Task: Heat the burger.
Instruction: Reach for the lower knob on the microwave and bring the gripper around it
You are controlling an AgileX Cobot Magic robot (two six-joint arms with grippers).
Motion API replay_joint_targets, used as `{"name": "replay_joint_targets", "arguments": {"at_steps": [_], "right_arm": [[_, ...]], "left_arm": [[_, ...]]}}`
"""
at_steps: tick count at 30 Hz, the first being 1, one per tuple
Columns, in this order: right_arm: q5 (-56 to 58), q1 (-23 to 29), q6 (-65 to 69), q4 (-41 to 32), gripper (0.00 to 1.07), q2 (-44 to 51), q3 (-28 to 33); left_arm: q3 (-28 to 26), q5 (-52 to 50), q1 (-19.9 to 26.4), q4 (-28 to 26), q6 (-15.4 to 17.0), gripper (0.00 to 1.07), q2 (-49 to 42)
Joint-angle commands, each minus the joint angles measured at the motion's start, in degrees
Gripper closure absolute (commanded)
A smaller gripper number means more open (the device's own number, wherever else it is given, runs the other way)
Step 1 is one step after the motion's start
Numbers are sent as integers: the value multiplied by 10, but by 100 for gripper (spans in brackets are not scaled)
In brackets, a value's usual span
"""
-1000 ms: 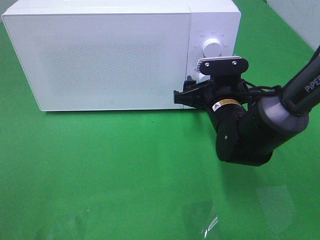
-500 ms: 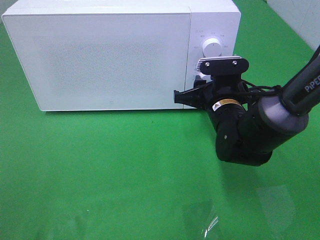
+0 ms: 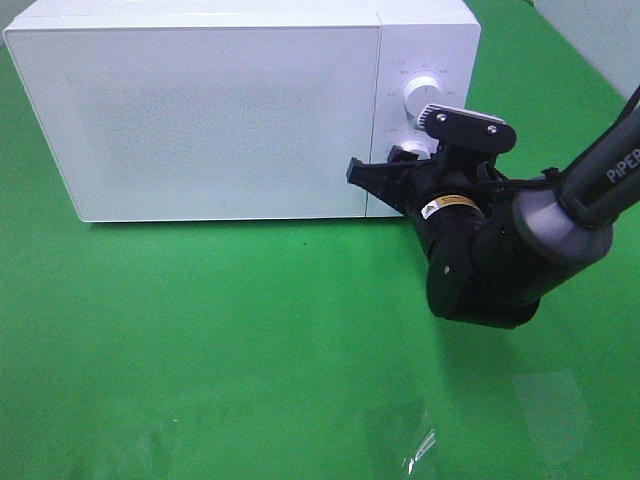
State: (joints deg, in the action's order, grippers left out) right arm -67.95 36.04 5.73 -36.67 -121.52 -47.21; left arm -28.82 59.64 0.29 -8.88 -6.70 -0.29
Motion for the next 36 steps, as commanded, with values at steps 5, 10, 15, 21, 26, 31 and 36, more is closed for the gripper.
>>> {"name": "replay_joint_targets", "arguments": {"at_steps": [5,10,15,21,26,31,36], "right_arm": [[-69,-5,418,69,107,2,-40],[-72,-5,579,72,107,2,-40],[-72,-5,708,75,107,2,-40],[-72,-5,715,78,107,2,-40],[-89,-5,674,78,107,2,-40],[-89,-5,674,77,104,2,-40],[-86,-5,670,73,94,2,-40]], "left_arm": [[0,-5,1,-4,1,7,-11],[0,-5,1,-4,1,7,-11],[0,-5,1,-4,1,7,-11],[0,-5,1,-4,1,7,-11],[0,-5,1,-4,1,7,-11],[0,-5,1,-4,1,7,-11],[0,-5,1,-4,1,7,-11]]}}
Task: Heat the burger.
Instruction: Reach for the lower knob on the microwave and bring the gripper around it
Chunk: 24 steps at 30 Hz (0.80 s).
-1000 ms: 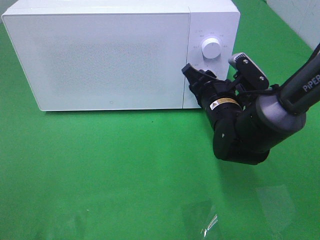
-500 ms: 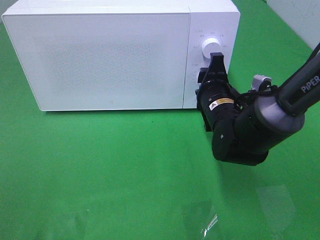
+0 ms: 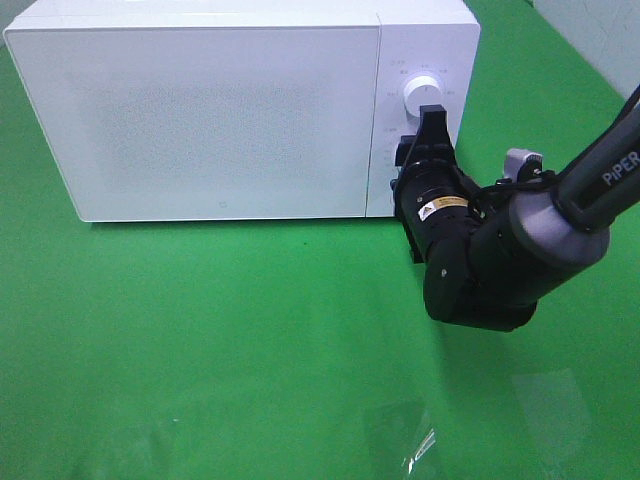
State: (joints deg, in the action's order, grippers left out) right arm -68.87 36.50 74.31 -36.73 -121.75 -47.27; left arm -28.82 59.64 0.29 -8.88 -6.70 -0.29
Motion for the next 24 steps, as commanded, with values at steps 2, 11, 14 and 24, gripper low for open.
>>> {"name": "replay_joint_targets", "arguments": {"at_steps": [2,11,14,24], "right_arm": [[-77,-9,-25,69,78,5,-40],[-72,-9,-29,57,54,5,-23],[-72,-9,-29,54,45,5,-5],[-37,-9,-59,78,37,34,54]], "left_arm": [[0,-5,1,-4,1,7,-11],[0,-5,1,-4,1,7,-11],[0,-5,1,-4,1,7,-11],[0,-5,1,-4,1,7,-11]]}}
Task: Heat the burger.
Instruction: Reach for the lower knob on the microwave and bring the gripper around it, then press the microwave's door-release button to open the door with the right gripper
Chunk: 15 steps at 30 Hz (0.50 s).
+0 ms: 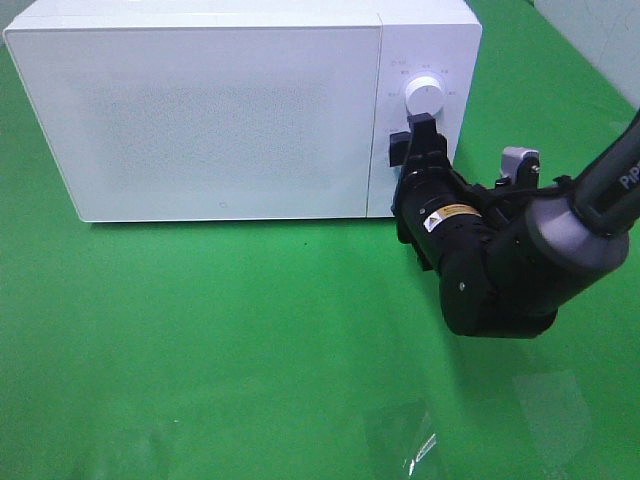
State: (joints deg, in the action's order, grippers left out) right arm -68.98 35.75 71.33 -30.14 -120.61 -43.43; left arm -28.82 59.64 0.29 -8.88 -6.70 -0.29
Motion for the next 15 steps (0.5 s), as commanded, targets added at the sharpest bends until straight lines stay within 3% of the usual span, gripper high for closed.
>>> {"name": "replay_joint_targets", "arguments": {"at_steps": [1,4,8,15], "right_arm": [[-19,-2,-51,30,37,40,31],[-6,-2,-62,44,37,50,39],[134,-2,-150,124,37,115,79],[323,-7,-300,146,37,187,84]], "left_arm": [[0,-5,1,-4,1,7,-11],[0,-5,1,-4,1,7,-11],[0,-5,1,-4,1,7,-11],[0,-5,1,-4,1,7,-11]]}}
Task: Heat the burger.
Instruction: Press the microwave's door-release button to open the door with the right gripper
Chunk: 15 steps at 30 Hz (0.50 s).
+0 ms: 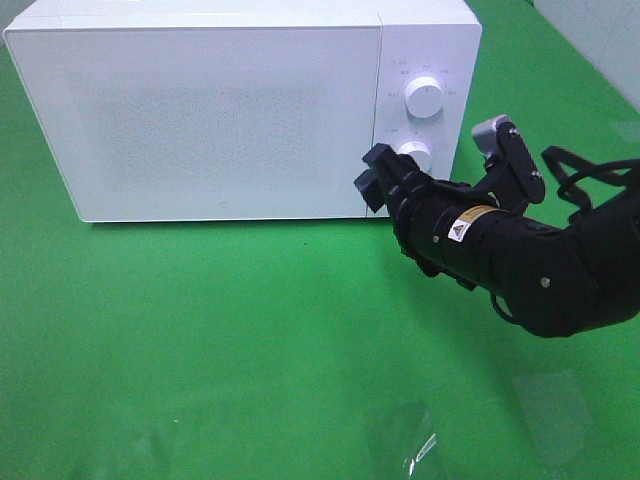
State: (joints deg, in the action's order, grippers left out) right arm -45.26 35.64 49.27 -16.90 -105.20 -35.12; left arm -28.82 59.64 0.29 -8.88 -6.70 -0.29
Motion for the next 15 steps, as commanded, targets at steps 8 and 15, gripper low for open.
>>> {"name": "replay_joint_targets", "arguments": {"at_steps": [8,15], "right_arm": [[360,-63,-350,28,37,131,-23],[537,-99,-386,140,37,198,-83]], "left_arm": [[0,-5,1,-4,1,7,-11],[0,-5,1,-4,1,7,-11]]}}
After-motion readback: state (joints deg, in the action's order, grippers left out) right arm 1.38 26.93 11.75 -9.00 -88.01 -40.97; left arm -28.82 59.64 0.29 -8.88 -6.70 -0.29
